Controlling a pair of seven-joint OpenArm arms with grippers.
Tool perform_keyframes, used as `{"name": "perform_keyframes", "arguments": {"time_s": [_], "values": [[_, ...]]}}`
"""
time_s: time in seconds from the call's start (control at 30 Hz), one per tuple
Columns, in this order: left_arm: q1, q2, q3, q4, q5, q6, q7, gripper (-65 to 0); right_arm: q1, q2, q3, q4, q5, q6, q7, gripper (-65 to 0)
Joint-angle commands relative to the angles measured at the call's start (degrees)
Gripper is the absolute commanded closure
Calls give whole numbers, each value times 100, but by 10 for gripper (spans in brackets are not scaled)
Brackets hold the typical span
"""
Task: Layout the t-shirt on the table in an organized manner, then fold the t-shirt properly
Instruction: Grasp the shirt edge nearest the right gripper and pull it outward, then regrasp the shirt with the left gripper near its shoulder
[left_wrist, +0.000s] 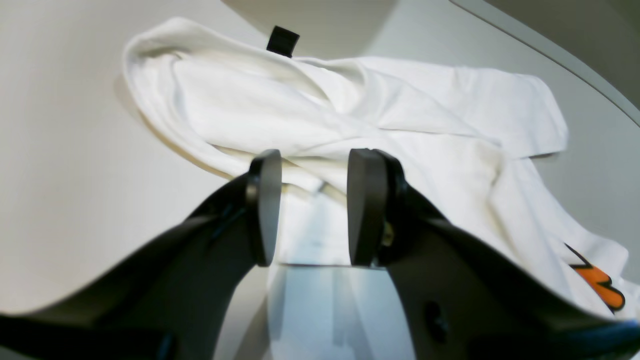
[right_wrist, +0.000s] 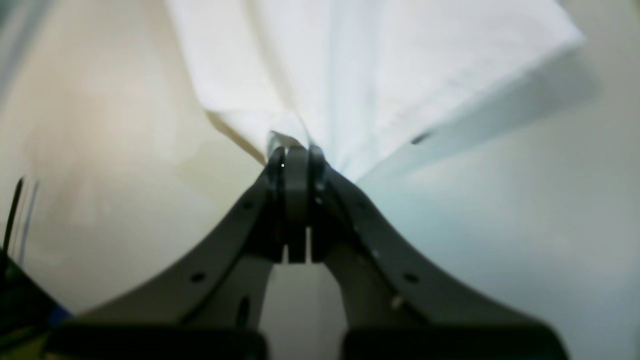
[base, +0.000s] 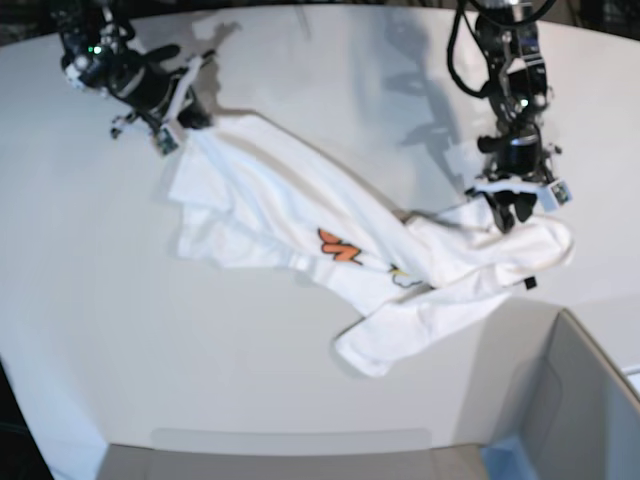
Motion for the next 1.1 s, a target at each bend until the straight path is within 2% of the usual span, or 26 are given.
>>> {"name": "perform_keyframes", "arguments": {"time_s": [0.0, 0.07, 0.13, 0.3, 0.5, 0.63, 0.87, 1.0, 1.07], "values": [[-38, -58, -16, -31, 15, 3, -111, -225, 25, -76, 278, 84, 52, 41, 49, 0], [-65, -137, -16, -259, 24, 3, -102, -225, 25, -305, 630, 75, 52, 50, -4, 0], [-232, -252, 46, -488, 24, 3, -23, -225, -1, -331, 683, 75, 52, 50, -4, 0], [-750, -454, 178, -751, 24, 3, 1049, -225, 8, -331, 683, 75, 52, 50, -12, 0], [-1199, -498, 160, -787, 59, 30, 1832, -228, 17, -367, 683, 75, 52, 50, -12, 0], [-1260, -603, 160, -787, 341, 38, 2377, -228, -1, -358, 683, 75, 52, 50, -12, 0], [-1260, -595, 186, -743, 1211, 38, 2816, -237, 17, -367, 683, 67, 52, 50, -12, 0], [-1243, -603, 195, -628, 1281, 38, 2913, -302, 17, -367, 683, 58, 52, 50, -21, 0], [-1234, -603, 195, -611, 1281, 38, 2913, -314, 17, -367, 683, 58, 52, 50, -21, 0]]}}
